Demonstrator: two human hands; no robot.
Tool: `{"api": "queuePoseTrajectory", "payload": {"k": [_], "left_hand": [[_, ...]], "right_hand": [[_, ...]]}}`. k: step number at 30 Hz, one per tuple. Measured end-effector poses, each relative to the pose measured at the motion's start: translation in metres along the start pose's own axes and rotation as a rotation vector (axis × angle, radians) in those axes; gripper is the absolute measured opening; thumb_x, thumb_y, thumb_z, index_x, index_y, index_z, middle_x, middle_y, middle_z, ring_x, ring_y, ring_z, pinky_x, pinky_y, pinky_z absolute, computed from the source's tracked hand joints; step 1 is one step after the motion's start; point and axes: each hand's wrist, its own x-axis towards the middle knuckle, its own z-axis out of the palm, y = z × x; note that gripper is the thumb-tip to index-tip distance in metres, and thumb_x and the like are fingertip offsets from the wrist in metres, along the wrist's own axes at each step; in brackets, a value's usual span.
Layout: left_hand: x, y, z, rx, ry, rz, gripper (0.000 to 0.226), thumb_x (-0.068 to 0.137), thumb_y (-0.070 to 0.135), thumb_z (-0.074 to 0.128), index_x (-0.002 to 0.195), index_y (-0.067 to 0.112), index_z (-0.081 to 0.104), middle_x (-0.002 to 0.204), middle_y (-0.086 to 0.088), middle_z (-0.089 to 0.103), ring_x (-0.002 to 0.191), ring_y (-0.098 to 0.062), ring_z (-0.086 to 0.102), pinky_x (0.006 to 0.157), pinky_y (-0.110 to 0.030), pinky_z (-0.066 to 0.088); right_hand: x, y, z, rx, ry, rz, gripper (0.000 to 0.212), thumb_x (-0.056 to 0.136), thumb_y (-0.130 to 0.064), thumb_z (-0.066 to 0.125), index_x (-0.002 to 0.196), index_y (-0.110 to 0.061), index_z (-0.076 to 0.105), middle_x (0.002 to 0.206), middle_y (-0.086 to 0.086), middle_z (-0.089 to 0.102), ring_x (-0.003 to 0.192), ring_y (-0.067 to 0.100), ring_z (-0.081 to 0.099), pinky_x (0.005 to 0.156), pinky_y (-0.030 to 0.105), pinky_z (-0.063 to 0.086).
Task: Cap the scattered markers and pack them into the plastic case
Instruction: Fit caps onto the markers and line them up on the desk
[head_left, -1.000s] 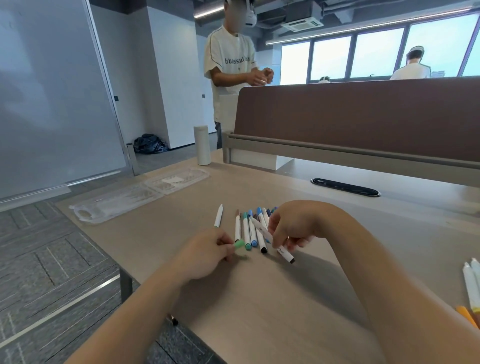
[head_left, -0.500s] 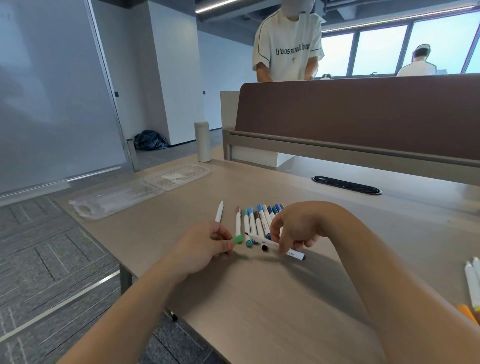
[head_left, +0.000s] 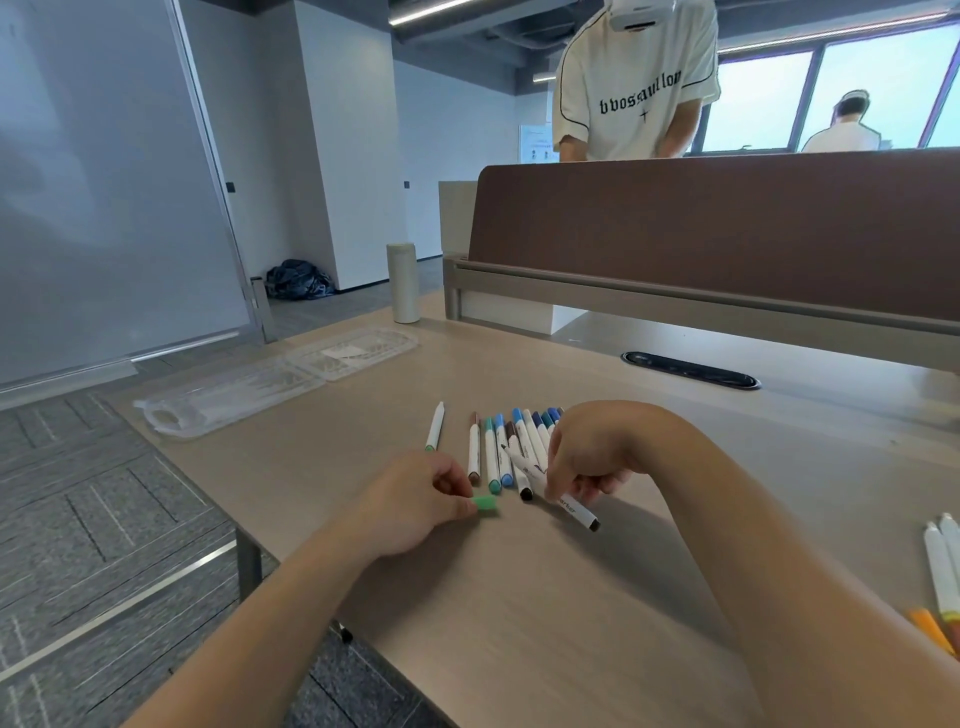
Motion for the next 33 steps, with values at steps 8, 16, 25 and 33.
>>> {"api": "queuePoseTrajectory", "payload": {"k": [8, 16, 25, 33], "left_hand": [[0.001, -0.001, -0.001, 0.034, -0.031, 0.022, 0.012, 0.081, 0.025, 0.078, 0.080, 0.026, 0.066, 0.077, 0.009, 0.060, 0.067, -0.005, 0.052, 0.063, -0.019, 0.042], [0.001, -0.002, 0.000, 0.050, -0.019, 0.015, 0.012, 0.081, 0.027, 0.078, 0.080, 0.028, 0.066, 0.076, 0.011, 0.059, 0.066, -0.003, 0.052, 0.058, -0.014, 0.040], [0.003, -0.010, -0.002, -0.135, 0.094, -0.097, 0.016, 0.082, 0.021, 0.073, 0.088, 0.023, 0.059, 0.078, -0.001, 0.063, 0.066, -0.015, 0.058, 0.064, -0.033, 0.047], [0.003, -0.011, -0.005, -0.424, 0.285, -0.214, 0.008, 0.087, 0.006, 0.053, 0.088, 0.013, 0.057, 0.067, -0.009, 0.063, 0.062, -0.021, 0.051, 0.061, -0.037, 0.039]], "right_hand": [[0.004, 0.000, 0.001, -0.080, -0.027, -0.009, 0.023, 0.081, -0.023, 0.076, 0.096, -0.008, 0.068, 0.072, 0.009, 0.058, 0.051, 0.018, 0.043, 0.046, 0.022, 0.036], [0.004, -0.001, 0.002, -0.094, -0.035, -0.009, 0.027, 0.081, -0.023, 0.076, 0.100, -0.006, 0.069, 0.073, 0.010, 0.057, 0.054, 0.019, 0.043, 0.049, 0.023, 0.037], [0.007, -0.005, 0.006, -0.163, -0.061, -0.009, 0.022, 0.080, -0.026, 0.076, 0.093, -0.012, 0.065, 0.077, 0.008, 0.054, 0.060, 0.020, 0.041, 0.049, 0.024, 0.035], [0.008, -0.015, 0.015, -0.336, -0.083, -0.006, 0.021, 0.086, -0.028, 0.070, 0.084, -0.013, 0.056, 0.070, 0.004, 0.047, 0.050, 0.016, 0.034, 0.046, 0.021, 0.031]]}}
